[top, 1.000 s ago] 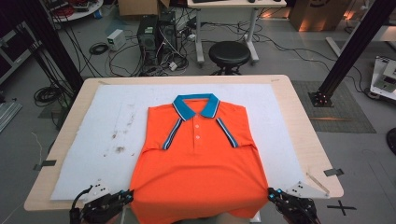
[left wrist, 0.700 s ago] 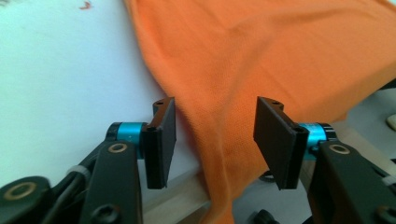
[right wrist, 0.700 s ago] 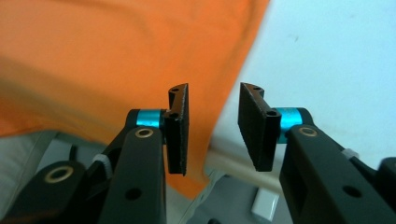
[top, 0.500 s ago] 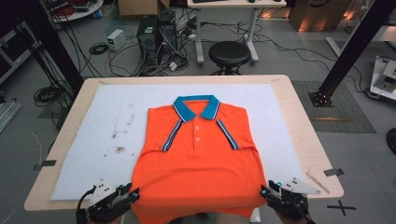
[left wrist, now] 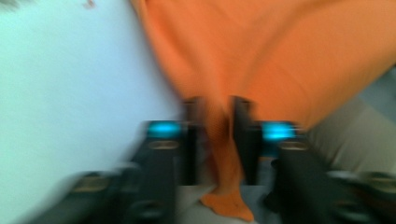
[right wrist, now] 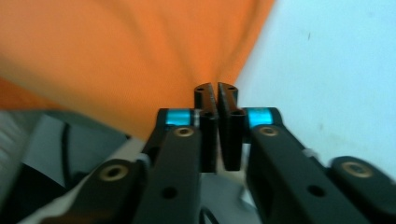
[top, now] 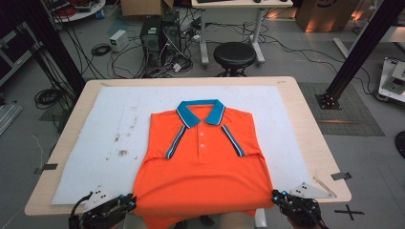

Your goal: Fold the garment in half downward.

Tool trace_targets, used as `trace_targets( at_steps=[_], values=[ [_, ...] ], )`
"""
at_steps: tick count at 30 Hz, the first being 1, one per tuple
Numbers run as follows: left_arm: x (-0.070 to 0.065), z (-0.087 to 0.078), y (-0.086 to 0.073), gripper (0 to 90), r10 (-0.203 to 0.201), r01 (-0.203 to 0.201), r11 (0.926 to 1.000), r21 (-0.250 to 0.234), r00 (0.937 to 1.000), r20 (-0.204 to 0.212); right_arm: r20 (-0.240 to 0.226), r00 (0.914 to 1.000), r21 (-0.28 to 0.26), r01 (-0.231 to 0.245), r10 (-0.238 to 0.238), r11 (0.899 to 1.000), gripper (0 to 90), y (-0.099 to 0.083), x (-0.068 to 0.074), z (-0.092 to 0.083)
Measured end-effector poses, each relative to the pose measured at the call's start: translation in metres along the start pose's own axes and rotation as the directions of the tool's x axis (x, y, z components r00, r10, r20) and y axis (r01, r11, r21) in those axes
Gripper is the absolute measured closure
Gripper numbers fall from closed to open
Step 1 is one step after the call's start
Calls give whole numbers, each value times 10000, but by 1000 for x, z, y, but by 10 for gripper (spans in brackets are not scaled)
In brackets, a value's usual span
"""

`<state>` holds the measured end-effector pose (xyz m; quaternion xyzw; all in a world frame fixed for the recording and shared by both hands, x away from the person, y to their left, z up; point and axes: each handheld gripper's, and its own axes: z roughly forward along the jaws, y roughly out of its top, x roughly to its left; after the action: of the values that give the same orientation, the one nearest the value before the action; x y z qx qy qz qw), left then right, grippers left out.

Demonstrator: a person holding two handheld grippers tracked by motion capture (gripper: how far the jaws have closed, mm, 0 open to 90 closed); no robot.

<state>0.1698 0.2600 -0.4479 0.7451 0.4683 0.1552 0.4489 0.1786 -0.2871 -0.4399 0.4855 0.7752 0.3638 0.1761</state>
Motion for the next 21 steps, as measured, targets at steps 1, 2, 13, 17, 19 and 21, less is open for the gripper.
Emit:
trace_targets(
  at_steps=[1, 2, 13, 17, 19, 21],
  values=[
    [3, -1, 3, 589, -66, 66, 9994, -341, 10000, -6, -26, 9999, -208, -155, 154, 9997, 710, 2, -3, 0],
    [5, -2, 7, 546, -133, 133, 9983, -576, 9999, -10, 8, 9994, -419, -340, 341, 9985, 650, 4, -6, 1],
    [26, 46, 36, 515, -110, 111, 9996, -273, 9999, 50, 403, 9970, -620, -641, 666, 9960, 567, 33, -22, 37],
    [25, 63, 43, 543, 251, -249, 9993, 282, 9997, -59, 558, 9975, -138, -421, 428, 9990, 632, 44, -24, 54],
    [24, 70, 44, 583, 492, -481, 9975, 516, 9986, -189, 470, 9982, 63, -379, 376, 9993, 712, 47, -27, 60],
    [24, 69, 46, 704, 915, -875, 9937, 697, 9942, -561, 520, 9982, 268, -323, 309, 9991, 795, 48, -29, 63]
  ],
)
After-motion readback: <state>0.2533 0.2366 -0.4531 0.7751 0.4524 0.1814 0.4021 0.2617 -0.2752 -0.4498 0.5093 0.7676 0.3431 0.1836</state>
